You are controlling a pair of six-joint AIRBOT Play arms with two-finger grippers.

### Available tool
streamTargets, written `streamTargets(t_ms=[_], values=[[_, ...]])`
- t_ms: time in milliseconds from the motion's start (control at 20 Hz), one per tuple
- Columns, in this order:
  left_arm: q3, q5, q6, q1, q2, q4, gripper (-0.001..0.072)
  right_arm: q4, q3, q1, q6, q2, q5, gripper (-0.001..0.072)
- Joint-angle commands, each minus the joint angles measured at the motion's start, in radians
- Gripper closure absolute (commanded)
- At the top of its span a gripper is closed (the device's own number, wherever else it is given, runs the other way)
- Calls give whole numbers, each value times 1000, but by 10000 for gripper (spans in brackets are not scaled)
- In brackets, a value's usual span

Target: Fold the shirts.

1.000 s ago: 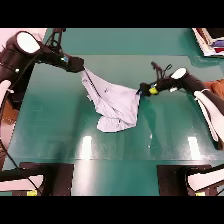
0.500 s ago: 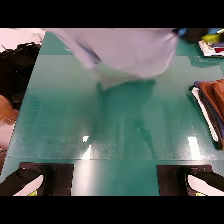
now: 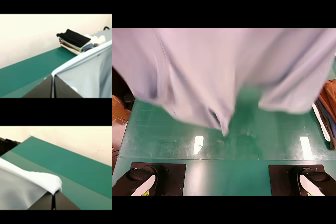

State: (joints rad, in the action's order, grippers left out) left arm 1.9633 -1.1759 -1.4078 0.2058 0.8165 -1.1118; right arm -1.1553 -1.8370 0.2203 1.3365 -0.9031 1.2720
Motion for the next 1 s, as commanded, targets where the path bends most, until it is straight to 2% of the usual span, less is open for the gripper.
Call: streamTargets(t_ms=[0, 200, 350, 450, 600, 850, 900, 950], values=[[-10, -108, -10, -1, 28, -12, 687, -50, -4, 0, 81, -17, 105, 701], [-184, -185, -11, -1, 136, -78, 686, -40, -4, 0, 102, -235, 212, 701], [-397, -151, -8, -1, 254, -79, 686, -42, -4, 0, 101, -459, 233, 701], [-527, -68, -5, -1, 345, -82, 685, -40, -4, 0, 79, -616, 214, 700], [-645, 172, 13, -1, 513, -95, 685, -19, -4, 0, 73, -817, 109, 700], [-644, 418, 17, -1, 705, -100, 685, -14, -7, 0, 72, -953, -56, 699], [-644, 433, 15, -1, 713, -100, 684, -14, -7, 0, 72, -956, -73, 688], [-644, 440, 8, -2, 713, -101, 675, -13, -8, 0, 72, -955, -86, 522]])
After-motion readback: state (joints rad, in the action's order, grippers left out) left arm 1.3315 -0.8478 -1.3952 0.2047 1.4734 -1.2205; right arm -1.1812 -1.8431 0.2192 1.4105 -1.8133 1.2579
